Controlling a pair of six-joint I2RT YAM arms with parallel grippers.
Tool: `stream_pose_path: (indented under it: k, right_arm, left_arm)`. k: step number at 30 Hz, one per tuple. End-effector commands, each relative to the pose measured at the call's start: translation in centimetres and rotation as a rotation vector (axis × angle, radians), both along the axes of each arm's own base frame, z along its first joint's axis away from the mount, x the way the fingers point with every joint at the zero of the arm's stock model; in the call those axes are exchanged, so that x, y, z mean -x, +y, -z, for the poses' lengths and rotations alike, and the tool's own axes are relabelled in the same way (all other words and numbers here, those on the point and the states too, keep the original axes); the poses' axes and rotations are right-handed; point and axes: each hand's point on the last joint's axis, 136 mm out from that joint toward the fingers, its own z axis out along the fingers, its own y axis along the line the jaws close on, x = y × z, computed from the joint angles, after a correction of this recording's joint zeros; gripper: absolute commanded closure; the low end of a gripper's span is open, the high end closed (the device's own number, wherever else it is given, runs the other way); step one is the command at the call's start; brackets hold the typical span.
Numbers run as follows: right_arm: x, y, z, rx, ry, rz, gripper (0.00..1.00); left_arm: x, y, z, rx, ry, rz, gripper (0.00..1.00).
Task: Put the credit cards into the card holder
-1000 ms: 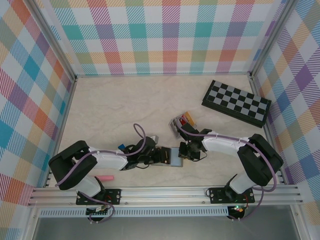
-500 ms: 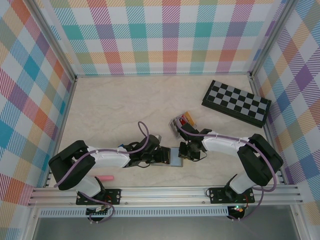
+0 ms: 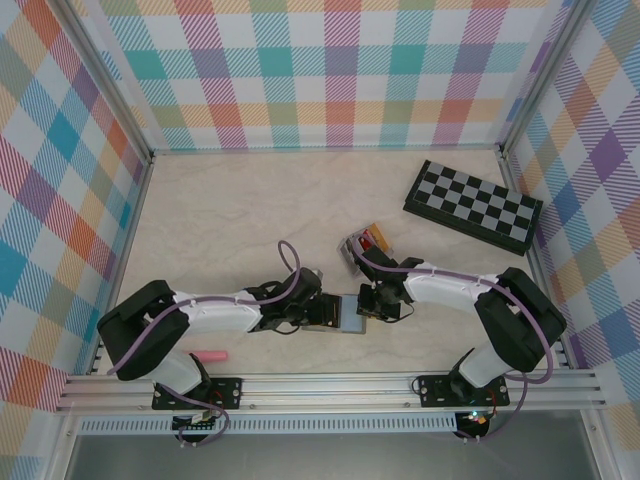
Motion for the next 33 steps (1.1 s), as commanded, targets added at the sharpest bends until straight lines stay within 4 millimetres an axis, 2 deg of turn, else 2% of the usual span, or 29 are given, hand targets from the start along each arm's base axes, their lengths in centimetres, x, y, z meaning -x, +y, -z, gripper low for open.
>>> stream_pose_path:
  k: [1, 9, 15, 18, 20, 22, 26, 28, 33]
  right_arm:
    - [0.6, -1.0, 2.2, 0.067, 0.037, 0.007, 0.78]
    - [0.5, -1.1, 2.0, 0.066, 0.029, 0.022, 0.78]
    - [0.4, -0.4, 1.7, 0.018, 0.028, 0.039, 0.78]
    - [0.4, -0.3, 1.6, 0.015, 0.03, 0.045, 0.78]
    - [0.5, -0.4, 1.6, 0.019, 0.033, 0.05, 0.78]
    - [0.5, -0.5, 1.6, 0.022, 0.031, 0.05, 0.78]
    - [0.5, -0.6, 1.7, 0.035, 0.035, 0.048, 0.78]
    - [0.5, -0.6, 1.7, 0.035, 0.035, 0.047, 0.78]
    - [0.4, -0.2, 1.6, 0.017, 0.035, 0.045, 0.78]
  left_arm:
    - [0.7, -0.7, 0.4, -0.05, 0.0, 0.069, 0.68]
    - [1.3, -2.0, 0.3, -0.076, -0.002, 0.137, 0.64]
    - [2.0, -3.2, -0.1, -0.059, 0.016, 0.185, 0.6]
    - [2.2, -3.8, -0.4, -0.049, 0.025, 0.198, 0.52]
    - [2.0, -3.4, -0.5, -0.069, 0.02, 0.18, 0.5]
    - [1.6, -2.3, -0.4, -0.115, 0.012, 0.129, 0.49]
    - [1.2, -0.7, -0.3, -0.165, -0.006, 0.075, 0.5]
    - [1.3, -1.1, -0.5, -0.151, -0.006, 0.091, 0.52]
    - [1.7, -3.1, -0.8, -0.082, 0.01, 0.145, 0.65]
